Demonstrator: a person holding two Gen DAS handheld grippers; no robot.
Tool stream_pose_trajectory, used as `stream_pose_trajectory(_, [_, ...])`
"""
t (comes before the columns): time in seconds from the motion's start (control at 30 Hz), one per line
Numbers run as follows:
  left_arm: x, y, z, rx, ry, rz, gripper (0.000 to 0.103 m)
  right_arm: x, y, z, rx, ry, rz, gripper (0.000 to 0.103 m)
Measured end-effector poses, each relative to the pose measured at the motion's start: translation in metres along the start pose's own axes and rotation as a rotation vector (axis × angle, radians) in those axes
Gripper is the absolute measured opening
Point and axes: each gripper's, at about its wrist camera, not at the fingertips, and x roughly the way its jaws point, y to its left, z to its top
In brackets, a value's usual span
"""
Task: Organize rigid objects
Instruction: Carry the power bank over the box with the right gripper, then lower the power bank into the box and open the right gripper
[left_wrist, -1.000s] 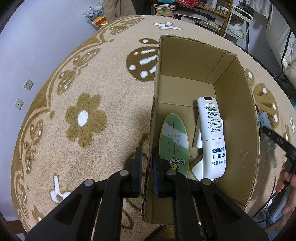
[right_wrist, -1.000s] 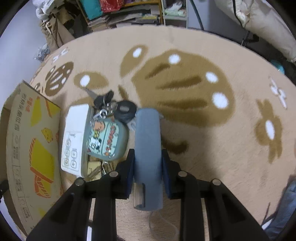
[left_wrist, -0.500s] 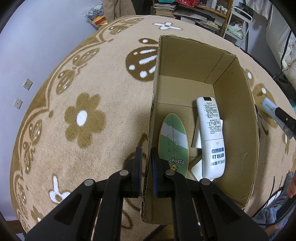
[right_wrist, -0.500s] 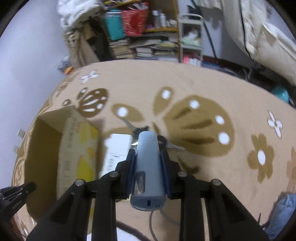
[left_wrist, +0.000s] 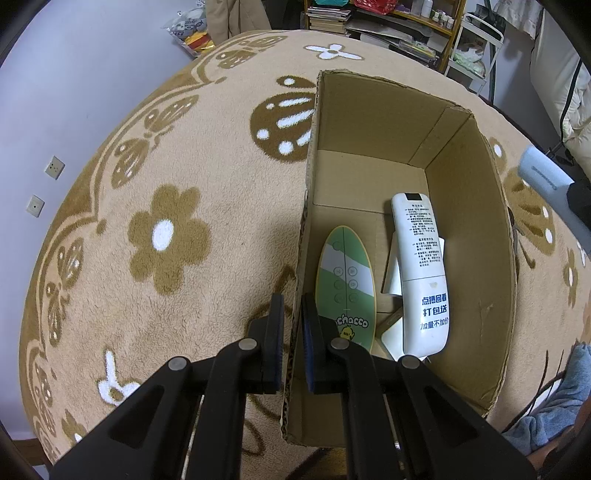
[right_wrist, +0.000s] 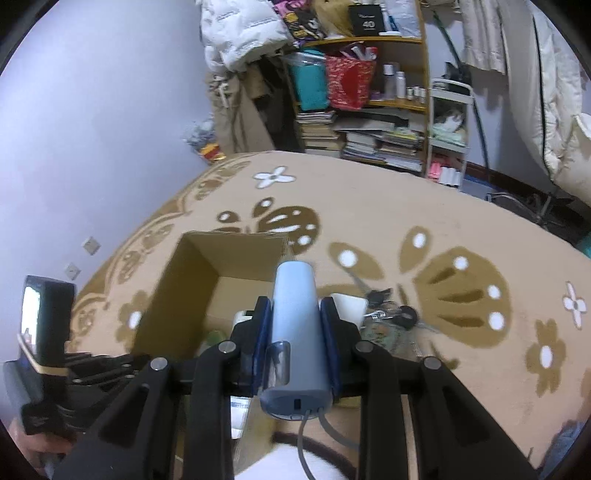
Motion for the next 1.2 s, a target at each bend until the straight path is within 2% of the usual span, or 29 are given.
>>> stream_pose_trajectory(0.23, [0.000,0.000,0.000,-0.002,0.000,0.000,0.008,0.016,0.017,-0.009,-0.002,0.030,0.139,0.029])
stream_pose_trajectory(0.43, [0.000,-0.005,-0.001,0.013,-0.004,0.019,0.008,0.026,0.033,-0.016,-0.020,0.044,0.190,0.029])
stream_pose_trajectory(0.87, [-0.001,-0.005,0.000,0.014,-0.003,0.017,0.008,0.057,0.057,-0.039,-0.135,0.146,0.126,0.029])
stream_pose_trajectory(1.2, [-0.001,-0.006,-0.001,0.022,-0.004,0.015,0.010,0.063,0.059,-0.043,-0.181,0.152,0.103,0.029])
